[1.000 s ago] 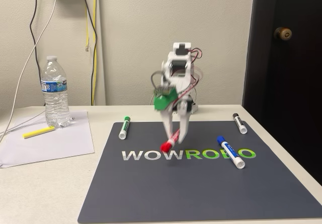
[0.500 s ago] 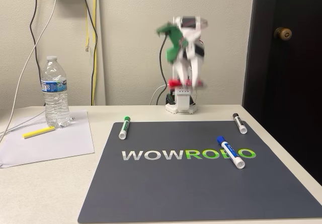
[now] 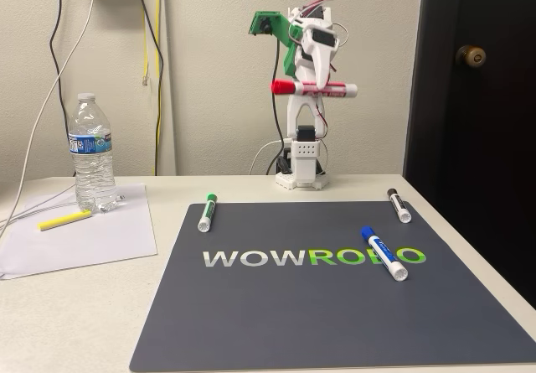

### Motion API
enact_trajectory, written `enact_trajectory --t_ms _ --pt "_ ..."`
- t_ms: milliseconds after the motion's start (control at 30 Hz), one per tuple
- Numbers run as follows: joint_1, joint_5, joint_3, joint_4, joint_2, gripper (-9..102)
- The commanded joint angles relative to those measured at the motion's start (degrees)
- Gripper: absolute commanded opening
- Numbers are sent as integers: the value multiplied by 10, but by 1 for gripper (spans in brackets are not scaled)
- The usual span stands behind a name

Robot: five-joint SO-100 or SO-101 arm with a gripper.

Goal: Pick up the red marker.

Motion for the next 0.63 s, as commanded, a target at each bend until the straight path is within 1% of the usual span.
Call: enact_trajectory --t_ms 0,100,167,367,600 --pt "8 16 88 -76 90 4" --pt "8 33 246 -179 194 4" --pt "11 34 317 -220 242 4" --pt "18 73 425 -291 311 4" --pt "33 108 449 -313 324 4"
